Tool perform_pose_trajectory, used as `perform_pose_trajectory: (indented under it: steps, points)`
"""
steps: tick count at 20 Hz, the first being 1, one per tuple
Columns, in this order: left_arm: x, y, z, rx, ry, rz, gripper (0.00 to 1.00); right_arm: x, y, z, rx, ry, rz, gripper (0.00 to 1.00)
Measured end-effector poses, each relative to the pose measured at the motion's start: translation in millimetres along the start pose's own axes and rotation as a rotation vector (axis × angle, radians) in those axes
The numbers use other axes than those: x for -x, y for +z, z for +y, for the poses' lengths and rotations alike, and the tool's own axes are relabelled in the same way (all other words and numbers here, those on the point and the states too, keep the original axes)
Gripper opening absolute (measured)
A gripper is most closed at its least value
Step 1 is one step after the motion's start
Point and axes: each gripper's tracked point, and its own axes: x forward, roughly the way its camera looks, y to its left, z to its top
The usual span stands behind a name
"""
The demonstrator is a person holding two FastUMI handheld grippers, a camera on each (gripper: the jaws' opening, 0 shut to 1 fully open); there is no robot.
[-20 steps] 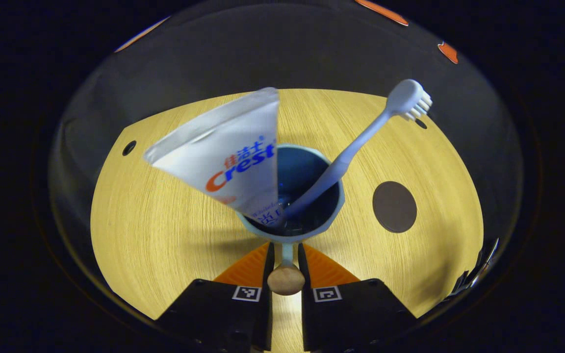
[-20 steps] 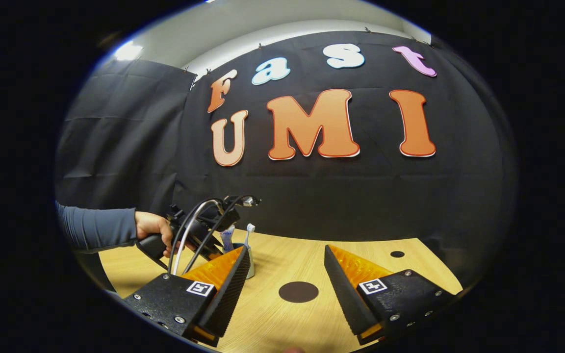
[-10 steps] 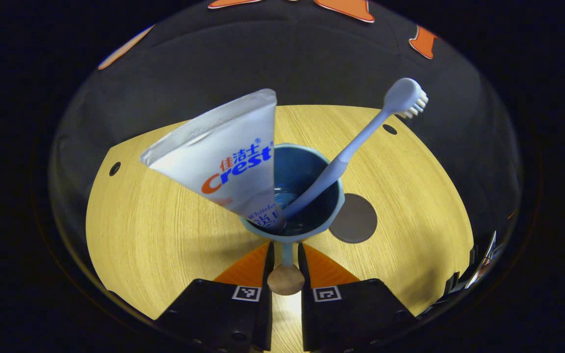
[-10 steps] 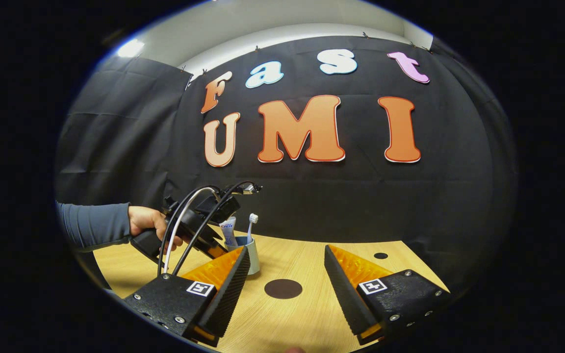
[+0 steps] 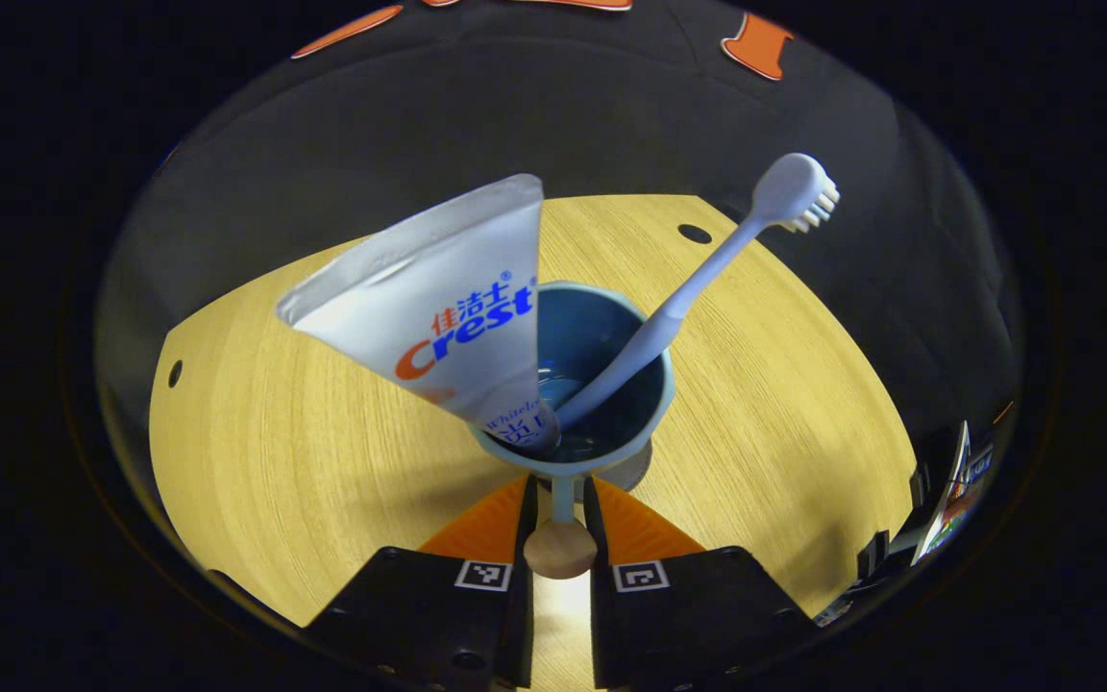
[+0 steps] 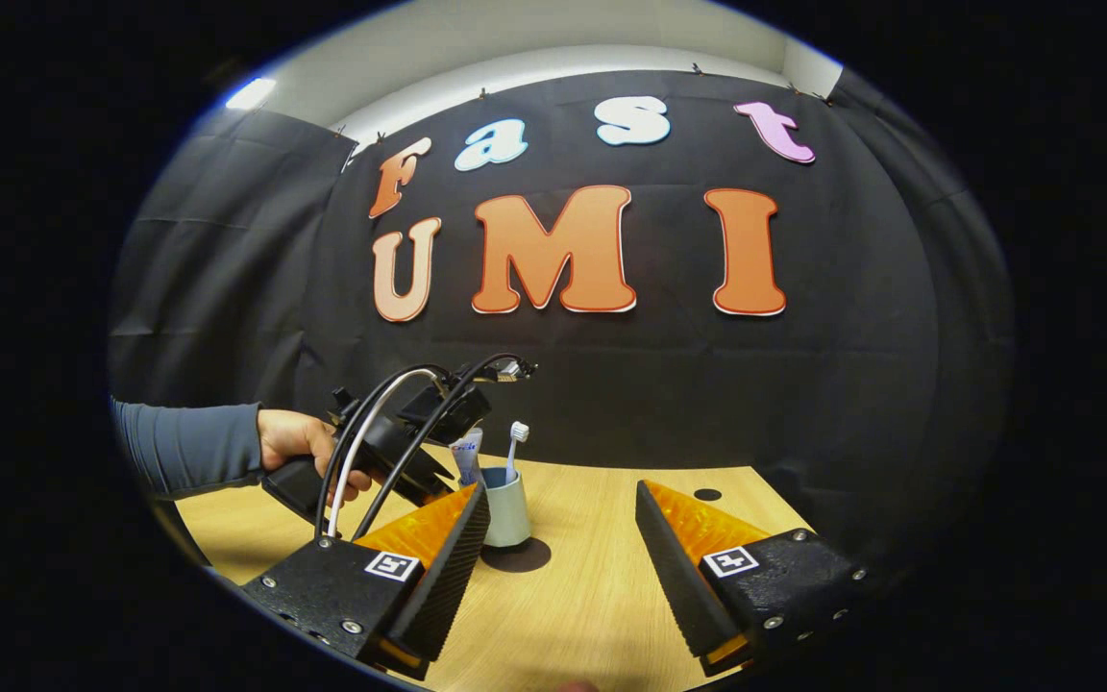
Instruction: Put the toothbrush and toothpaste on the desktop into the cup, then pick up the cup and place it on the coaster on the desktop.
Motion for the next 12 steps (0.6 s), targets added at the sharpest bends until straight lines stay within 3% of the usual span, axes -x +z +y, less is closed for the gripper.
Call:
perform_pose_trajectory:
  steps: [5,9,12]
  points:
    - [-2,-9,-8,-0.013,0.0,0.041,0.24,0,-8,-5,-0.025,-0.006,0.015,0.92]
    - [8,2,-13,-0.033,-0.002,0.003,0.26,-4,-12,-4,-0.016,-0.012,0.028,0.92]
    - [30,11,-5,-0.057,-0.004,-0.074,0.39,-11,-10,2,-0.02,-0.007,0.031,0.93]
